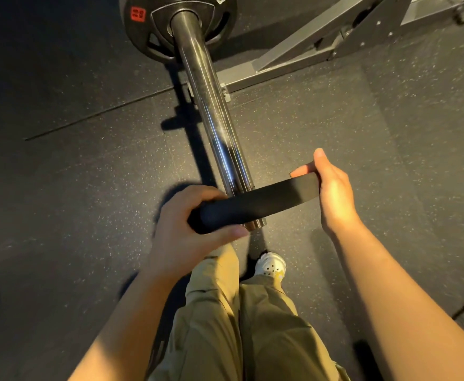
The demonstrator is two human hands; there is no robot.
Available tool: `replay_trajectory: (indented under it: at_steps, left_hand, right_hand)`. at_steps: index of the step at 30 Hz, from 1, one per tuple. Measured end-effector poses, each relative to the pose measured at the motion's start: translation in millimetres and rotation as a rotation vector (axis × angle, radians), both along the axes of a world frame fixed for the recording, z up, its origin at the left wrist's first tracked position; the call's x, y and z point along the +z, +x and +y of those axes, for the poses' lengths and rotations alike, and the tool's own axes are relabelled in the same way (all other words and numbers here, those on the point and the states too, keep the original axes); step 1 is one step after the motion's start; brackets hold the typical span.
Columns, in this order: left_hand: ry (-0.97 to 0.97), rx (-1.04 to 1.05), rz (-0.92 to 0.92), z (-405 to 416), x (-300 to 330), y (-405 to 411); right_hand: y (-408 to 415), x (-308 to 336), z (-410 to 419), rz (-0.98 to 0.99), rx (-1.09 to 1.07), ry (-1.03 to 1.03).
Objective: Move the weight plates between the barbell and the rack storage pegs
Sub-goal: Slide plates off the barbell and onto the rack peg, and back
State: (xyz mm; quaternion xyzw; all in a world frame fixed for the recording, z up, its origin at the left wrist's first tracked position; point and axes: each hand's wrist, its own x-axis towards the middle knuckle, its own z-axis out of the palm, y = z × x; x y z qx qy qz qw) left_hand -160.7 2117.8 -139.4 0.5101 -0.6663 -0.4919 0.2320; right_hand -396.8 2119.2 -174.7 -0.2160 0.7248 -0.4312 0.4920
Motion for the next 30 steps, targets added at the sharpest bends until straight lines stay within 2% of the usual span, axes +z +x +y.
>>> replay_trajectory:
  at_steps: [2,3,5,7,10,14,20,25,30]
  left_hand:
    - [0.300,0.274,0.301,1.6,-1.4,11.4]
    - [0.429,0.456,0.348,1.6,-5.0,16.3]
    - [0.600,0.724,0.288,-2.7,-13.6,22.4]
    - [0.811,0.828,0.276,-5.4,-22.3,21.9]
    - [1.140,0.913,0.377,-14.5,-32.2,14.2]
    - [1.263,0.747,0.278,-30.2,-43.8,9.5]
    - [1.452,0.446,-0.060,-55.2,-72.3,18.9]
    - [1.456,0.175,-0.245,-65.5,-83.4,19.5]
    - [1.460,0.212,-0.252,-51.4,-87.1,22.2]
  right_hand:
    - [-2.1,-1.3,1.8,-0.068,-0.038,0.010]
    - [-2.7,-1.8,3.4,-0.112,-0.066,0.020]
    - [-2.0,-3.0,6.3,-0.204,-0.146,0.038]
    - [0.9,-4.2,8.2,-0.301,-0.255,0.039]
    - [6.8,-8.5,7.3,-0.455,-0.445,0.003]
    - [14.3,-15.3,-1.1,-0.453,-0.493,-0.002]
    - [9.8,-24.3,-14.4,-0.521,-0.560,-0.047]
    - [9.9,-31.7,-16.6,-0.583,-0.665,-0.057]
    - [9.6,-33.5,-10.6,-0.571,-0.605,-0.060]
